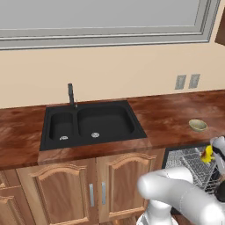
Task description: Pick up the cup and bowl from the counter, place them in the dishwasher, and close the dishwasher door.
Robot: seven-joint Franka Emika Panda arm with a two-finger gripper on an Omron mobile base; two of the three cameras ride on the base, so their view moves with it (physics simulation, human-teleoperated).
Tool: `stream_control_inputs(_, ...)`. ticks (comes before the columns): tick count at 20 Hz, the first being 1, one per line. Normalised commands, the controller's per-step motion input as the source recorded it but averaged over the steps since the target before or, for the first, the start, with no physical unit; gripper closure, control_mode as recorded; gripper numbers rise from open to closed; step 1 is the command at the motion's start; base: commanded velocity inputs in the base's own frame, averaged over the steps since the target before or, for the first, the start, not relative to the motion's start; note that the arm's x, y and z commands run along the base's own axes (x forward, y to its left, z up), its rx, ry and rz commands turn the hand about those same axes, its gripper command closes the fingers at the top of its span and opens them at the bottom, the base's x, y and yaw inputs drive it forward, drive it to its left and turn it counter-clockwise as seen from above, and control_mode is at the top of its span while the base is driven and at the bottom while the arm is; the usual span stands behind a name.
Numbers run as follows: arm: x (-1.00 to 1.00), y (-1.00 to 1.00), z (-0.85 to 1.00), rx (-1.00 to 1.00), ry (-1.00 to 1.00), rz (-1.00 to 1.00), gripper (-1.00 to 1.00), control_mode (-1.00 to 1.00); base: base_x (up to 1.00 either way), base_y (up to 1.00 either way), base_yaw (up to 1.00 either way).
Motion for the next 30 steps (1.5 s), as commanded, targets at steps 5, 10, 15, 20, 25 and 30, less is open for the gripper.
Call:
stream_control_inputs(5, 0.0, -0.17, -0.47, 0.0, 0.0, 0.04, 1.0, -1.0, 0.0, 0.0, 0.0)
stream_control_inputs(10, 0.02, -0.16, -0.49, 0.0, 0.0, 0.03, 1.0, -1.0, 0.0, 0.0, 0.0)
stream_control_inputs(15, 0.0, -0.12, -0.35, 0.0, 0.0, 0.02, 1.0, -1.0, 0.0, 0.0, 0.0)
stream_control_inputs(20, 0.03, -0.09, -0.4, 0.0, 0.0, 0.02, 1.0, -1.0, 0.0, 0.0, 0.0)
stream_control_inputs(25, 0.14, -0.09, -0.4, 0.0, 0.0, 0.01, 1.0, -1.0, 0.0, 0.0, 0.0)
stream_control_inputs(30, 0.19, -0.12, -0.43, 0.0, 0.0, 0.02, 1.0, -1.0, 0.0, 0.0, 0.0)
